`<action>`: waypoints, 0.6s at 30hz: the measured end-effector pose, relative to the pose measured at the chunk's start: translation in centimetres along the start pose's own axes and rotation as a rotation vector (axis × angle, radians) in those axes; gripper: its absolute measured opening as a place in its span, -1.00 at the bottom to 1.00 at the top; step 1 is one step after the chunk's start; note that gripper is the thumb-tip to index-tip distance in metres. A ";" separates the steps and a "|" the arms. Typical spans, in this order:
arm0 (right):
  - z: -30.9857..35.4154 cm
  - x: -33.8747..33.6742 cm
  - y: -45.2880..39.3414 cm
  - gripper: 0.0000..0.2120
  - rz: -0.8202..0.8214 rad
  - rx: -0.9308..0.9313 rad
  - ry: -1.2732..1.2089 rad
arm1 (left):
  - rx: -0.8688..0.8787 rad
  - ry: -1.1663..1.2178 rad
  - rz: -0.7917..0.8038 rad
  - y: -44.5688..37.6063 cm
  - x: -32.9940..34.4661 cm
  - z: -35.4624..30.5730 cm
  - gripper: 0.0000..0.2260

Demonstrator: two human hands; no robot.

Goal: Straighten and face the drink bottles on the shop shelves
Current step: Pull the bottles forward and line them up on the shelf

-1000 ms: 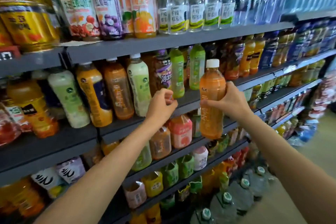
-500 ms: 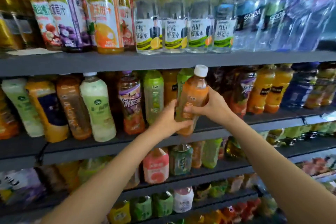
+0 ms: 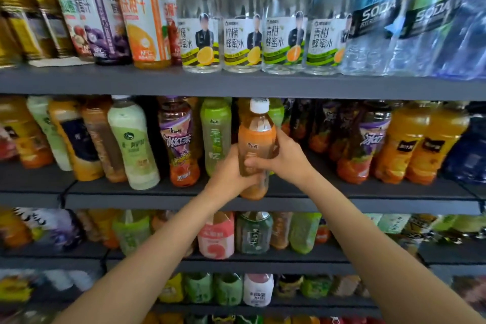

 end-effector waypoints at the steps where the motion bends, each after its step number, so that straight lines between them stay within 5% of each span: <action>1: -0.3 -0.1 0.2 -0.33 0.004 0.007 -0.018 | -0.002 0.000 -0.005 0.0 0.4 -0.1 -0.41; 18: -4.1 -3.0 1.7 -0.37 -0.084 0.139 0.020 | 0.030 -0.164 -0.010 -1.0 4.8 -1.0 -0.31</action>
Point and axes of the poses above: each hand's wrist, its own y-axis away from the middle knuckle, its own x-axis out of the palm, z = x × y, the point moved 4 cm from there along -y, towards the middle knuckle, and after that the axes turned 1 degree about y, right-handed, at the moved point
